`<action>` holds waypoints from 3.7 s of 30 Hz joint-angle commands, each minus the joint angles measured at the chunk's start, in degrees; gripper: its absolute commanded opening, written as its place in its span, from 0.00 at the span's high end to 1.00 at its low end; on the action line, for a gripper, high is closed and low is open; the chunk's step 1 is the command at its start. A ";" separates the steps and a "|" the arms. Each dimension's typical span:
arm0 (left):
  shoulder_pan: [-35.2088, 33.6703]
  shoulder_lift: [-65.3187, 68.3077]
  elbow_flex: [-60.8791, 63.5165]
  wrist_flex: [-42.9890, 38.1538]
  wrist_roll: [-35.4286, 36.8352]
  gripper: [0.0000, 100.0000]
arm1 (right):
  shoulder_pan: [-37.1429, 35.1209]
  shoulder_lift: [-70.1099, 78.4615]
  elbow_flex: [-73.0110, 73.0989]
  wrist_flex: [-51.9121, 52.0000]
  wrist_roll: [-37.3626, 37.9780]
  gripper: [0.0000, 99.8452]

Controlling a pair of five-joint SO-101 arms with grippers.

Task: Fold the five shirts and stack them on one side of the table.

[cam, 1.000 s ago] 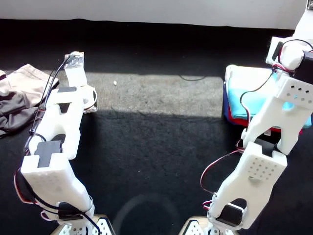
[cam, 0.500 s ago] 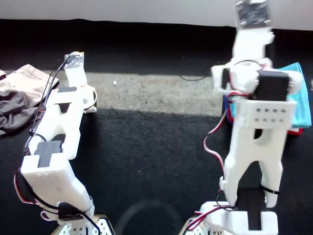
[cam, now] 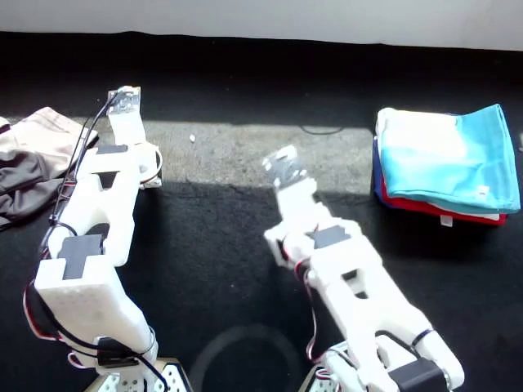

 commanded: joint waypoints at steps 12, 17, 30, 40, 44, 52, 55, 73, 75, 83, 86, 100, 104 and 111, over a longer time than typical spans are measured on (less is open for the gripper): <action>0.40 0.31 -1.54 -0.09 -0.26 0.99 | -5.93 -2.07 11.91 -18.86 -0.53 0.76; 0.40 0.31 -1.63 0.00 -0.26 0.99 | -2.33 -2.33 15.69 -24.13 -0.53 0.76; -7.52 -0.75 -7.16 13.98 -0.62 0.99 | -1.54 -2.15 16.13 -24.13 -0.53 0.76; -39.60 -0.66 -33.98 34.20 -16.35 0.85 | -1.54 -2.15 16.04 -24.22 -0.53 0.76; -48.66 -0.57 -39.16 33.93 -24.35 0.81 | -1.54 -2.07 16.04 -24.22 -0.53 0.76; -59.56 12.62 -49.45 34.11 -31.65 0.82 | -1.54 -2.07 16.04 -24.31 -0.53 0.76; -62.55 19.38 -57.19 34.20 -33.93 0.82 | -1.54 -2.07 16.04 -24.31 -0.53 0.76; -65.80 38.73 -77.67 39.21 -45.01 0.82 | -1.54 -2.07 16.04 -24.40 -0.53 0.76; -64.92 38.81 -77.67 39.12 -45.01 0.82 | -1.54 -2.07 16.04 -24.40 -0.53 0.76; -62.90 38.64 -77.67 39.30 -44.84 1.00 | -1.54 -2.07 16.04 -24.40 -0.53 0.76; -62.81 38.64 -77.76 39.82 -44.84 1.00 | -1.54 -2.07 16.04 -24.40 -0.53 0.76; -49.19 37.93 -113.27 66.46 -31.03 0.99 | -1.45 -2.07 15.96 -24.40 -0.53 0.76; -41.80 28.79 -108.00 66.46 -26.64 0.99 | -1.27 -2.15 15.96 -24.40 -0.53 0.76; -21.14 7.08 -93.05 66.37 -18.46 0.99 | 1.98 -2.59 15.69 -24.40 -5.19 0.76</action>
